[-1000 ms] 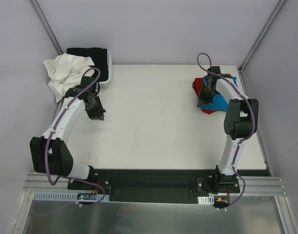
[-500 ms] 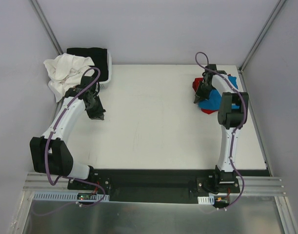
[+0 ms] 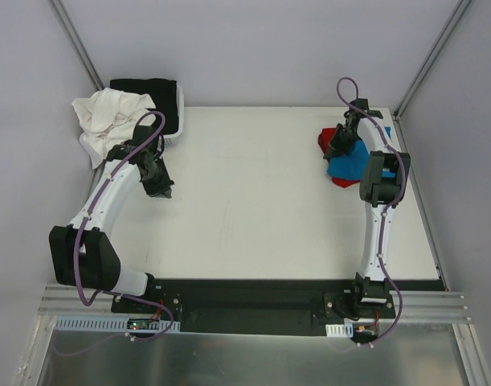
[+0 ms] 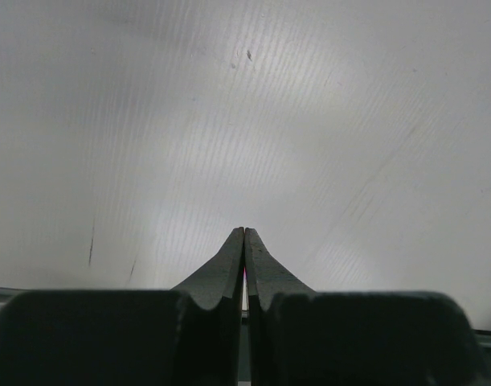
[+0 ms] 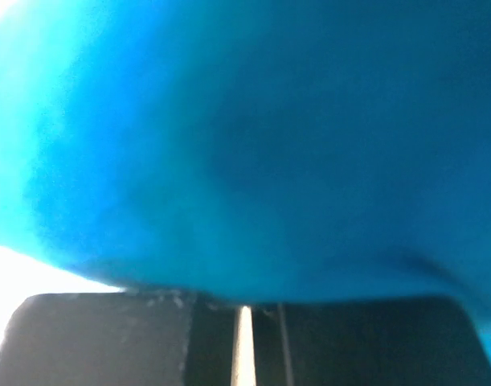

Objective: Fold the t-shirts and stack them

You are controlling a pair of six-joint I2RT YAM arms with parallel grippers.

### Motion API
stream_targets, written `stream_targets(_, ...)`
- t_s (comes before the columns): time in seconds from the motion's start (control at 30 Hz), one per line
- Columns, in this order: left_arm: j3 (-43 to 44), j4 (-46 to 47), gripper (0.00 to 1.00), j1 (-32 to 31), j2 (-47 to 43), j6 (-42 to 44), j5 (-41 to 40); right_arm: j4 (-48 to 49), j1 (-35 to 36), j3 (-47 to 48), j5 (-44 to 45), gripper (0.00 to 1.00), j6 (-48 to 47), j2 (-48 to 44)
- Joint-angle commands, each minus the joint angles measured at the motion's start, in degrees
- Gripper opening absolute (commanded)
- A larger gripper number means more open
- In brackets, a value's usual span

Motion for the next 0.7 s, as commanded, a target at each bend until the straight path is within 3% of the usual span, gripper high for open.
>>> stream_targets(0.0,0.47,-1.57,0.0,-0.4,-1.21,0.63,-1.21,0.81,-2.89,2.37,1.95,0.01,0.99,1.29)
stream_targets(0.67,0.38,-1.57,0.0,-0.4,-1.12,-0.16,0.11,1.87,-5.09,-1.33,3.89,0.01,1.08,-0.55)
